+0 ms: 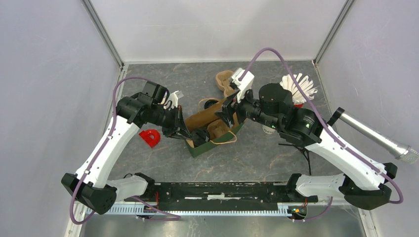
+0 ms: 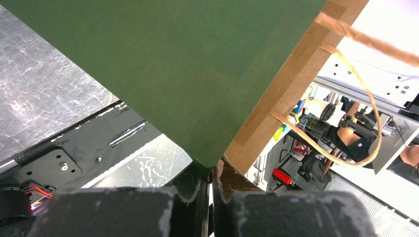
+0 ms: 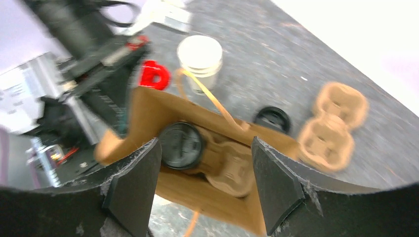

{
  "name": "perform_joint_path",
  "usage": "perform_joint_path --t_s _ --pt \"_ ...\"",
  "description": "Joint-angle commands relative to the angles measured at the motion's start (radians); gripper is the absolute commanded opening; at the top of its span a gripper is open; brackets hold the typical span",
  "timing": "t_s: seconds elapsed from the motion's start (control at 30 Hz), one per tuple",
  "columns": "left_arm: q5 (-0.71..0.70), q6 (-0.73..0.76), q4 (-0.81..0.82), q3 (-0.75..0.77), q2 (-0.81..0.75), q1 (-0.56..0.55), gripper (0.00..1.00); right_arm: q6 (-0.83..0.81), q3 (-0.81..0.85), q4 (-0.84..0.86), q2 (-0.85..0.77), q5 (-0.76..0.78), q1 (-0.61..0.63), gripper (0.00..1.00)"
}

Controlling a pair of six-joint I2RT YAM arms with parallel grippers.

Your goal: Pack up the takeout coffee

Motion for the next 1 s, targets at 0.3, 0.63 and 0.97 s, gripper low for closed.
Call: perform_joint_path --t_s 0.3,0.63,0.97 --pt "0.009 0.157 -0.030 0.035 -0.010 0.013 0.07 0.042 0.185 -0.365 0.104 0.457 -0.224 0.75" --pt "0.118 0.168 -0.037 0.013 -0.045 0.015 0.07 0.171 0.032 -0.464 0.141 0.404 -0.367 0.85" --pt "0.204 0.201 -0.046 -0.034 -0.066 0.013 0.07 0.187 -0.196 -0.385 0.123 0.355 -0.535 0.98"
